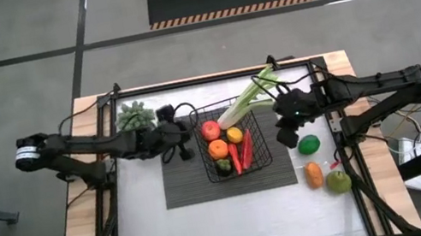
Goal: Build produce basket
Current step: Put the lime into the wire basket
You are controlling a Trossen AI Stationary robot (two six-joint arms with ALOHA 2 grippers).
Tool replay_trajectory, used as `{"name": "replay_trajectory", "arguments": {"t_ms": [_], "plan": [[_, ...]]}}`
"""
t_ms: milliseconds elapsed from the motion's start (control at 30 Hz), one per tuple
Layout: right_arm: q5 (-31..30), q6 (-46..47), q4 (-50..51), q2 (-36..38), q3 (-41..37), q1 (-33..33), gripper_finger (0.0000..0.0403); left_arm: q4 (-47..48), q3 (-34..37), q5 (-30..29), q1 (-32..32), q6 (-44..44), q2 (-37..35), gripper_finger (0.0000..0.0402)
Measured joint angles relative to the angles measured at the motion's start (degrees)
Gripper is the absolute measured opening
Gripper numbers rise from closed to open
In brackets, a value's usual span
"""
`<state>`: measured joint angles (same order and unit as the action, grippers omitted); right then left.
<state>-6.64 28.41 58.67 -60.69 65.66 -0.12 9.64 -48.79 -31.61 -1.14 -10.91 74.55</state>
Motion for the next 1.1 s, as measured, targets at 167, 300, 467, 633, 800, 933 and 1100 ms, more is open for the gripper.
{"name": "replay_trajectory", "arguments": {"t_ms": [167,300,467,633,800,933,1100], "plan": [[3.66,9.7,8.01,-0.15,-1.64,0.64,0.0013,-2.17,-1.27,20.79,4.69,0.0,-2.64,0.0001],[3.86,17.46,11.43,-0.17,-3.86,1.39,0.0016,-3.6,-1.55,20.74,8.67,-0.62,-3.5,0.0],[3.89,24.62,13.47,-0.22,-6.97,2.26,0.0069,-6.08,-1.78,19.12,10.8,-3.36,-4.3,0.0],[5.69,15.28,13.43,-0.85,-9.64,4.59,0.0168,-6.2,-1.69,19.04,11.0,-7.0,-6.26,0.0],[5.64,7.76,13.4,-3.58,-11.02,7.62,0.0273,-6.2,-1.69,18.92,10.99,-8.72,-7.57,0.0],[5.4,-3.52,13.32,-7.41,-11.11,10.3,0.0333,-6.2,-1.36,18.82,10.99,-9.47,-8.02,0.0],[5.39,-11.04,15.19,-12.24,-11.33,14.06,0.0353,-6.18,-1.04,18.54,10.99,-10.85,-8.05,0.0]]}}
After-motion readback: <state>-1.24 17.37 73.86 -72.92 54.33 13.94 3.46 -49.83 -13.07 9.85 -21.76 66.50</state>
